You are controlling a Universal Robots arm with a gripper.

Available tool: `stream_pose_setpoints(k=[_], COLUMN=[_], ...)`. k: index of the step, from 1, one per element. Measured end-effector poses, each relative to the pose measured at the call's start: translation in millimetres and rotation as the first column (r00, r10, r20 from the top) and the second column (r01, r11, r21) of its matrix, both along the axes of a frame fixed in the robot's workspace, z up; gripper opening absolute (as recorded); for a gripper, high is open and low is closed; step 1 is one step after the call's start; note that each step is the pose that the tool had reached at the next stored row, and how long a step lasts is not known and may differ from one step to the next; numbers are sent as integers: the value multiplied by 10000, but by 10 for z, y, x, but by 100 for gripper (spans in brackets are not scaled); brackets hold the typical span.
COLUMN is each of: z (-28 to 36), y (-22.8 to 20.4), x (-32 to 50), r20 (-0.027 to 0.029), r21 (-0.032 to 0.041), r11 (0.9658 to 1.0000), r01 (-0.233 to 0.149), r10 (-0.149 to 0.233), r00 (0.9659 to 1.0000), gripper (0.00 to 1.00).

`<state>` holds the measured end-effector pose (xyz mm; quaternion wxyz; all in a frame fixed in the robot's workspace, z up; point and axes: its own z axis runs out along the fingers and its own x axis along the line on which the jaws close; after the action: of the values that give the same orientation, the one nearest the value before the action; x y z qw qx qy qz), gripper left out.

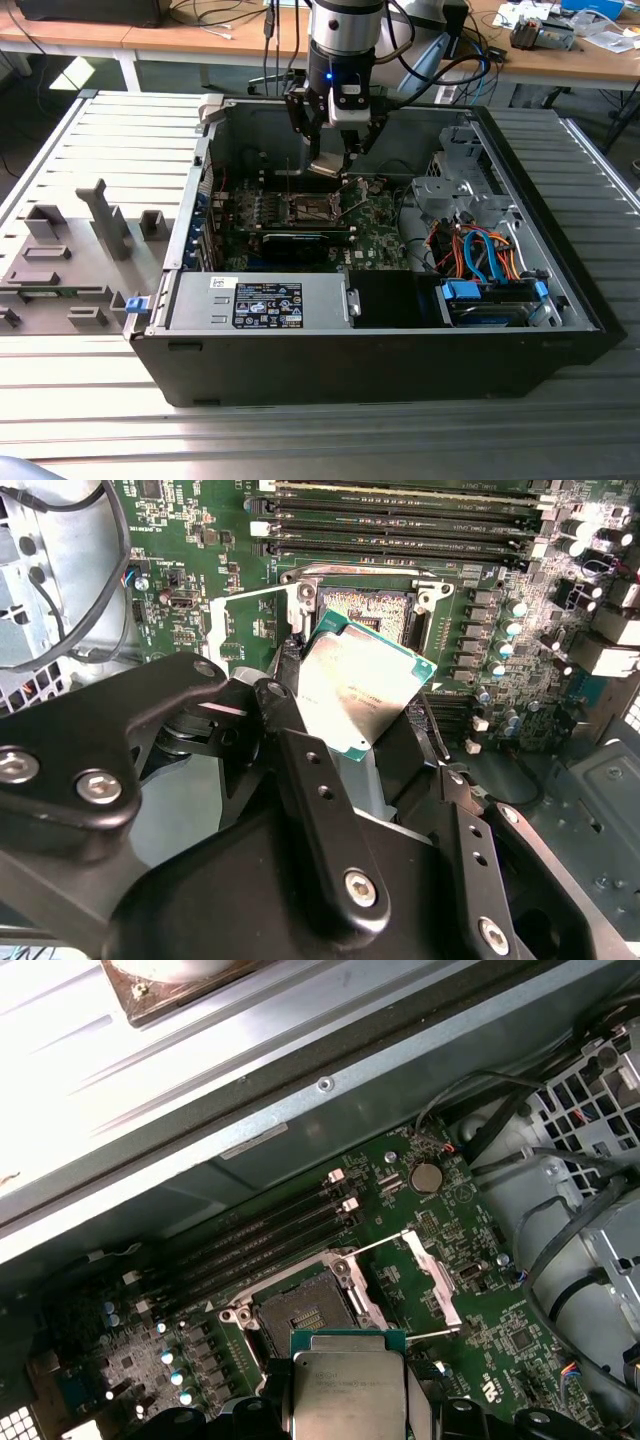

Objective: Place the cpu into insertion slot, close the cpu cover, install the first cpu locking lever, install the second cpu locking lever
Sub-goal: 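Place the cpu into insertion slot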

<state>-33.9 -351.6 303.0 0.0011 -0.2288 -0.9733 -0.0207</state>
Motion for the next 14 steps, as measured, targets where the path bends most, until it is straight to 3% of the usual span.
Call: stream_pose_setpoints(k=[14], z=[-1], y=[0], x=[0], r20=[0], r21=[0], r11=[10000], r01=[71], r10=[-71], r00=[10000], gripper=[54])
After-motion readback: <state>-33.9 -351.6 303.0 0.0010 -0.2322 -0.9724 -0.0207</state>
